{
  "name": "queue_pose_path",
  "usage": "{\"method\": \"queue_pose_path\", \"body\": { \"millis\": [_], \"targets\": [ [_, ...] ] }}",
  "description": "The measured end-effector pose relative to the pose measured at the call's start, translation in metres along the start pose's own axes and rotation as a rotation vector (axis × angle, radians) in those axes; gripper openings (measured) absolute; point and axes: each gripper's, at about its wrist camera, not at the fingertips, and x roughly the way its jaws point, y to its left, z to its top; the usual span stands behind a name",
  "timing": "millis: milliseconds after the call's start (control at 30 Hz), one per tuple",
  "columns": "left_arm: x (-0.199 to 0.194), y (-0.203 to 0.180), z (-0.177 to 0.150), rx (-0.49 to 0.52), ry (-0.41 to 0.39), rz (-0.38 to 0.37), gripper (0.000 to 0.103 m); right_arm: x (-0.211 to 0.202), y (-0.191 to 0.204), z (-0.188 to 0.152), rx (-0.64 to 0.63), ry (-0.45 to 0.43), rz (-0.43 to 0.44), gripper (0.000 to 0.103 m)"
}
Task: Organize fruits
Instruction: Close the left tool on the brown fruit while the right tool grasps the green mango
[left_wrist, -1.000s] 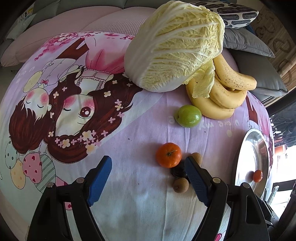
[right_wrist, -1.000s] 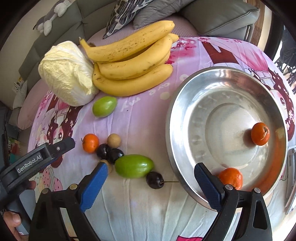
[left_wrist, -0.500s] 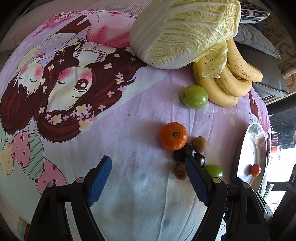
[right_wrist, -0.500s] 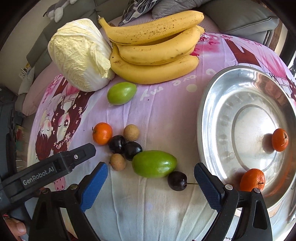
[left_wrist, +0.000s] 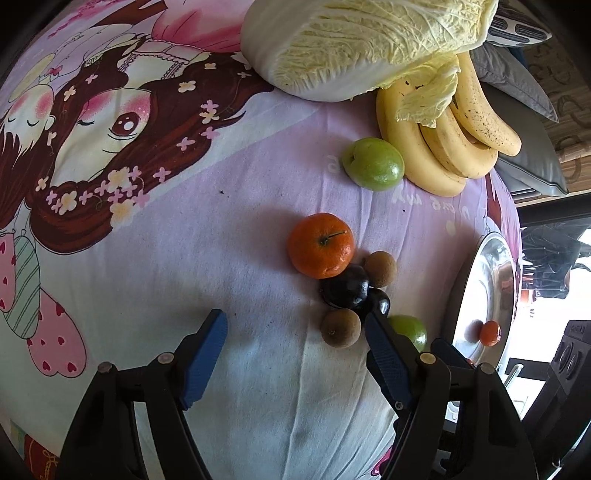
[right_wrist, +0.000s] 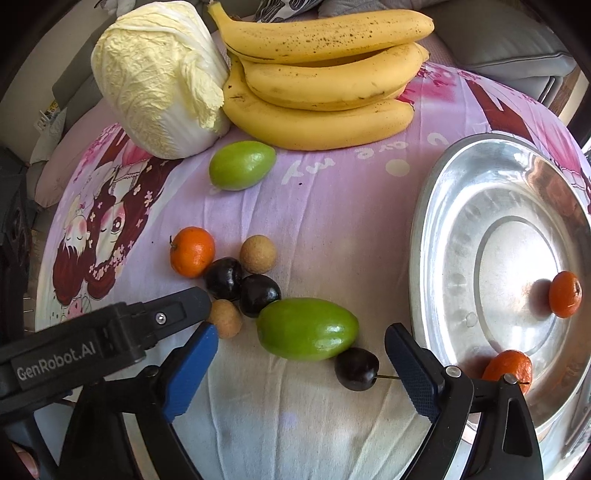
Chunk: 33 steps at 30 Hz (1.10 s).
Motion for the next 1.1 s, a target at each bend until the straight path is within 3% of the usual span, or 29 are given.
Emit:
{"method": "queue_pose_path", "body": {
  "millis": [200, 300, 533, 933, 1100],
  "targets": [
    [0.004, -0.009, -0.004, 0.013, 0.003, -0.017, 0.059, 0.009, -0.001, 0.000, 0.003, 0.019, -0.005, 0.068],
    [0.009, -0.015, -0.003, 0.017, 0.009, -0.028, 0.048, 0.008, -0.009, 0.001, 0.030, 0.012, 0.019, 0.062],
    [0.009, -0.044, -0.011, 0.049, 0.011, -0.069, 0.027, 0.007, -0.010, 0.000, 0.042, 0.008, 0.041, 0.061],
    [0.030, -0.052, -0.008, -0.037, 0.072, -0.180, 0.026, 0.004, -0.015, -0.002, 0.057, 0.010, 0.048, 0.061],
    [0.032, -0.058, -0.009, -0.038, 0.063, -0.181, 0.026, 0.005, -0.013, -0.002, 0.058, 0.010, 0.047, 0.061]
  ]
}}
